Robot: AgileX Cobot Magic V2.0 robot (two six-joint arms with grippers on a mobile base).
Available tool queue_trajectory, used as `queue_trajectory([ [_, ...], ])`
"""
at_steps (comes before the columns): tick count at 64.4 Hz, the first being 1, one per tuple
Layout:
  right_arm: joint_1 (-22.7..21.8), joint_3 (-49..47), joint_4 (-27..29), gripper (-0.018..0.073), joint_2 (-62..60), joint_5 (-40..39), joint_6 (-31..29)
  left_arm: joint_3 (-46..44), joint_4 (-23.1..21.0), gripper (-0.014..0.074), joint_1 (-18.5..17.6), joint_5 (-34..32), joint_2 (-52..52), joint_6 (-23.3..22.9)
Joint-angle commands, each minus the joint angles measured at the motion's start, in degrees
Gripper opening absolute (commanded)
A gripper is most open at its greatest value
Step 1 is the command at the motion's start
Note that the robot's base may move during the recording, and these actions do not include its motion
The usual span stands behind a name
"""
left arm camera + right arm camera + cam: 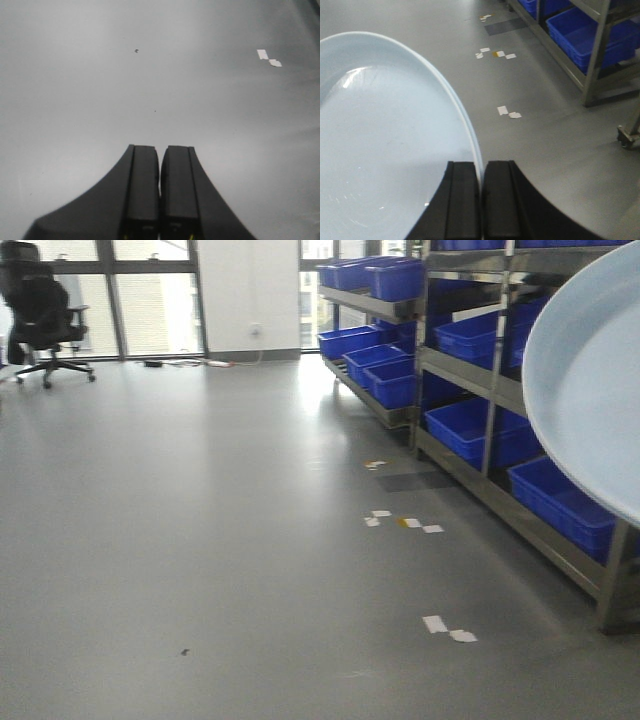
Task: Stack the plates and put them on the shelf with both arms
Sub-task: 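Hold the plate stack in the right gripper while driving to the bin rack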
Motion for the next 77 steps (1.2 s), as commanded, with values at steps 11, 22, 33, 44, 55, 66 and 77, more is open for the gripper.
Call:
queue_trajectory([
  [11,-0.2,-1.67,0.2,0.0028,0.0,-5.74,-0.12,-1.6,-0.15,0.0085,0.01,-3.81,0.04,-0.32],
  [22,-0.2,-1.67,0.2,0.0028,0.0,-5.74,-0.12,-1.6,-0.15,0.0085,0.01,-3.81,0.04,-0.32],
  [33,-0.2,-1.67,0.2,0.0028,0.0,-5.74,-0.12,-1.6,-0.15,0.0085,0.01,-3.81,0.04,-0.32],
  [44,-0.2,-1.67,0.2,0.0028,0.0,-5.74,-0.12,-1.6,-0.15,0.0085,0.01,-3.81,0.04,-0.32],
  [55,-0.2,-1.67,0.2,0.0028,0.0,-5.74,-0.12,-1.6,-0.15,0.0085,0.01,-3.81,0.04,-0.32],
  [66,-0.2,-1.67,0.2,0.0028,0.0,-5.74,-0.12,-1.6,-0.15,0.0085,0.01,-3.81,0.04,-0.32],
  [77,-0.2,-1.67,0.2,0.0028,0.0,-5.74,-0.12,-1.6,-0.15,0.0085,0.01,-3.81,0.04,-0.32],
])
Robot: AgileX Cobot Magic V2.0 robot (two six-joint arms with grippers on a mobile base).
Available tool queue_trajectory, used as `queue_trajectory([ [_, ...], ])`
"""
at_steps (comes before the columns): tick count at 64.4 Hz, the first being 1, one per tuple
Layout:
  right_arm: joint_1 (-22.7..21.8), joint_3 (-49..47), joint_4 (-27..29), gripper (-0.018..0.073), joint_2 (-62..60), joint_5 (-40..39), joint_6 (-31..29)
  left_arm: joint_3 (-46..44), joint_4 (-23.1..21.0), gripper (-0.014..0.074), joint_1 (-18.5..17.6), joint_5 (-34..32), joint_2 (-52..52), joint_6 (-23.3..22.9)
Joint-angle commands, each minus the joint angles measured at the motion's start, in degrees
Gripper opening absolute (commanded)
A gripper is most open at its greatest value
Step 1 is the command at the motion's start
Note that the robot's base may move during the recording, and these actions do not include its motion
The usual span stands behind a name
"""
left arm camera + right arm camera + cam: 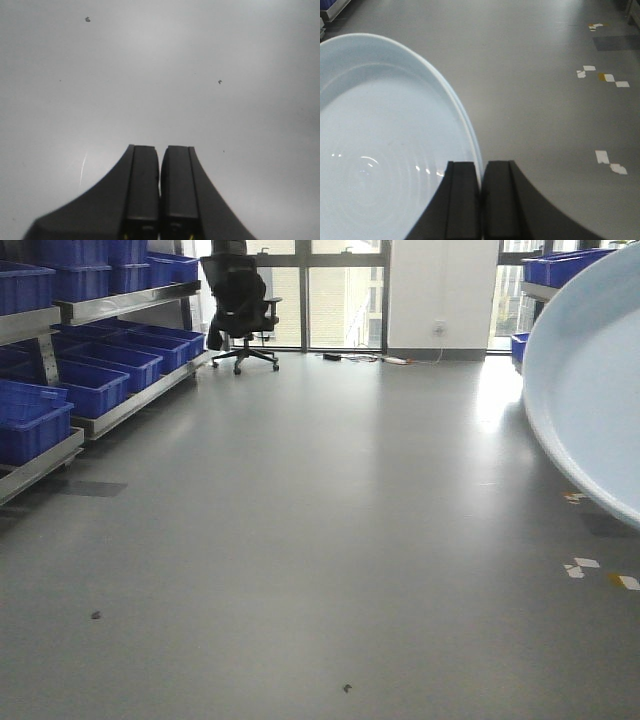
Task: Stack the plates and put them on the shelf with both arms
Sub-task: 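Hold the plate stack in the right gripper while driving to the bin rack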
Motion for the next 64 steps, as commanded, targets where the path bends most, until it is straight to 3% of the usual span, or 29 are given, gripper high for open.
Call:
queue_trajectory([
  [1,-0.2,-1.67,0.09,0.0028,0.0,-5.74,-0.12,-1.6,-0.15,0.0085,0.01,-3.81,0.04,-0.32],
  [64,-0.2,-1.67,0.09,0.0028,0.0,-5.66,-0.12,-1.6,-0.15,0.0085,0.01,-3.8,0.04,-0.32],
])
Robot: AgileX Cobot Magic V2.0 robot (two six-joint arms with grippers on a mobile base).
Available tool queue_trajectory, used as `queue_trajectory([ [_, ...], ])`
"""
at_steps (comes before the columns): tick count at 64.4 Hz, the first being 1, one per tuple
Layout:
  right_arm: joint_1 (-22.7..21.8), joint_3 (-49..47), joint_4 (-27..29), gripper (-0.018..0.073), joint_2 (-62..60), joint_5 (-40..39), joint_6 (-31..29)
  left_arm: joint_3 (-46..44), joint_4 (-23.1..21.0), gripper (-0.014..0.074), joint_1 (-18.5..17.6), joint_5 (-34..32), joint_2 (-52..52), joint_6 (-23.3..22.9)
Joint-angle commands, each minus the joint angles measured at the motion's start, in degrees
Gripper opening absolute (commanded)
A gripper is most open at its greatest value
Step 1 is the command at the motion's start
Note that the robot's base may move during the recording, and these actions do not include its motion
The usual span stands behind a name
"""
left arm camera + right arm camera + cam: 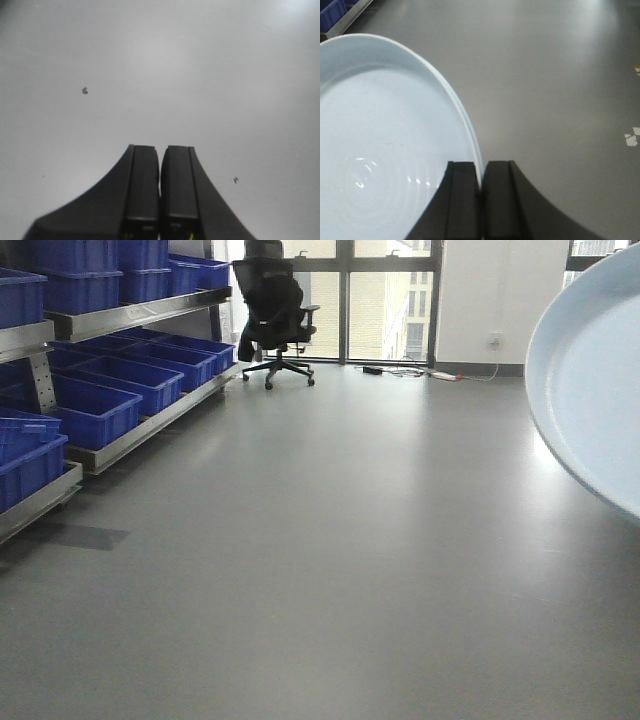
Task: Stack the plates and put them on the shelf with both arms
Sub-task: 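Hold the plate stack in the right gripper while driving to the bin rack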
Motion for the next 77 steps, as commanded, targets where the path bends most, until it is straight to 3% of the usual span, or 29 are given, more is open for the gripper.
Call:
queue_trajectory([
  [1,-0.2,-1.67,0.09,0.0028,0.0,-5.66,-0.12,-1.6,-0.15,0.0085,0.01,-3.8,0.04,-0.32],
  [77,-0.2,-1.67,0.09,0.0028,0.0,-5.66,-0.12,-1.6,-0.15,0.0085,0.01,-3.89,0.04,-0.32],
])
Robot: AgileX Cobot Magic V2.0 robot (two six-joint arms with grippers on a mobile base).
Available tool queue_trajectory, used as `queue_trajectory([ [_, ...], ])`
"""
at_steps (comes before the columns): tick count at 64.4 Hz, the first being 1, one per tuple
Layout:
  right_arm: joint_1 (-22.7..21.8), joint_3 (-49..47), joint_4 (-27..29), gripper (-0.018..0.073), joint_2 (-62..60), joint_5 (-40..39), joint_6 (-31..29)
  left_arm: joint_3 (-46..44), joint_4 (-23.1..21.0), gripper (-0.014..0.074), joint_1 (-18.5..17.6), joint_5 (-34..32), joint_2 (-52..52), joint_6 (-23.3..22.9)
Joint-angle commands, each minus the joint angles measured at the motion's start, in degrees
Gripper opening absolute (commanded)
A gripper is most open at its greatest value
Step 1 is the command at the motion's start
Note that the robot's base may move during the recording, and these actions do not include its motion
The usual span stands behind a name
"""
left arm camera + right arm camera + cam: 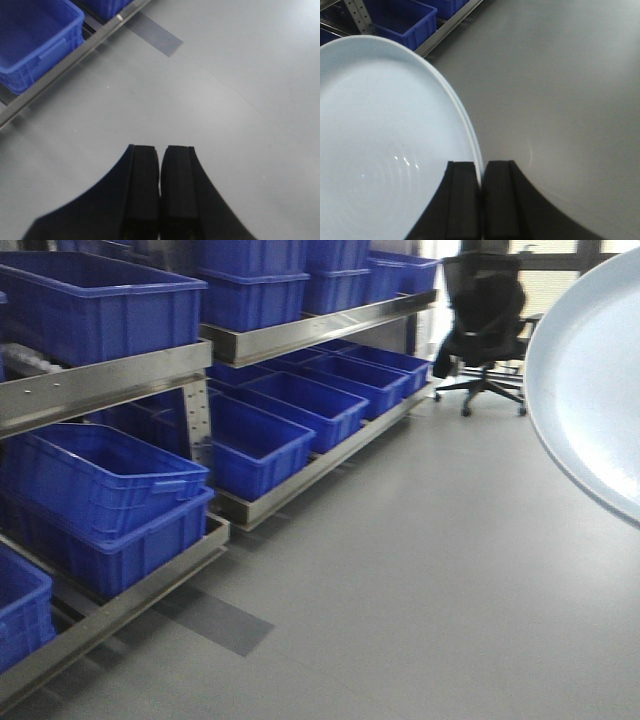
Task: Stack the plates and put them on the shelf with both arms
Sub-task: 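Hold the plate stack in the right gripper while driving to the bin rack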
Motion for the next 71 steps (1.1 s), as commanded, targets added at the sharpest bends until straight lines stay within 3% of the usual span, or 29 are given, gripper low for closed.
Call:
queue_trajectory([
  [1,-0.2,-1.67,0.09,0.0028,0.0,-5.66,-0.12,-1.6,-0.15,0.0085,0.01,-3.79,0.04,-0.32],
  [71,-0.2,-1.67,0.09,0.0028,0.0,-5.66,-0.12,-1.6,-0.15,0.0085,0.01,-3.79,0.04,-0.32],
])
